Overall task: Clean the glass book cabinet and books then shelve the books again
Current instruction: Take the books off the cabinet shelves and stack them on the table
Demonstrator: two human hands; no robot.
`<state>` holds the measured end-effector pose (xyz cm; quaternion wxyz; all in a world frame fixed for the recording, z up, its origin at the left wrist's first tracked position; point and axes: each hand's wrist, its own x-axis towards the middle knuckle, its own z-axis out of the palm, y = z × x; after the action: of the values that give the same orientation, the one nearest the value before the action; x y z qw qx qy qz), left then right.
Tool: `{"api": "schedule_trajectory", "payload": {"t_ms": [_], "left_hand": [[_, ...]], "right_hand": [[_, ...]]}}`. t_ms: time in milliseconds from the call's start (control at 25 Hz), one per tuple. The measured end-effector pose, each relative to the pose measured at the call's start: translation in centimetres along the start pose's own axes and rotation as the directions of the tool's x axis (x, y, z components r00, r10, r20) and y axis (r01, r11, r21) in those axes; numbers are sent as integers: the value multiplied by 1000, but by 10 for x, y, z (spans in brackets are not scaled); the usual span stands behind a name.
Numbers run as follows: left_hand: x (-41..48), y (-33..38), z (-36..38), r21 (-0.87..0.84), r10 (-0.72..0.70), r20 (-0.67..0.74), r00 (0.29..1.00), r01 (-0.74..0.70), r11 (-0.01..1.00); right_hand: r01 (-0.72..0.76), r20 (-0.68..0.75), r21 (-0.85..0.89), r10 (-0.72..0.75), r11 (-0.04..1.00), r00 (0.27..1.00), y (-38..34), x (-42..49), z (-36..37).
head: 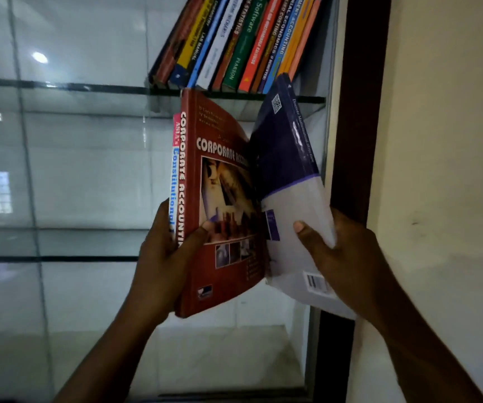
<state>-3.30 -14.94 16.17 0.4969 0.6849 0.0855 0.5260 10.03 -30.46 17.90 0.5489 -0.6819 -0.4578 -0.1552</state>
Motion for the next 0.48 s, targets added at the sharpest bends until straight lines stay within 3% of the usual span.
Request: {"api": "schedule_trajectory", "payload": {"t_ms": [240, 480], "left_hand": [[-123, 27, -98, 3, -232, -59, 971, 232, 973], [-262, 48, -238, 65, -374, -367, 852, 424, 903]], "right_hand": [[-87, 265, 52, 71, 995, 962, -48, -109, 33], [-159, 611, 109, 60, 981, 790, -101, -220, 135]]}}
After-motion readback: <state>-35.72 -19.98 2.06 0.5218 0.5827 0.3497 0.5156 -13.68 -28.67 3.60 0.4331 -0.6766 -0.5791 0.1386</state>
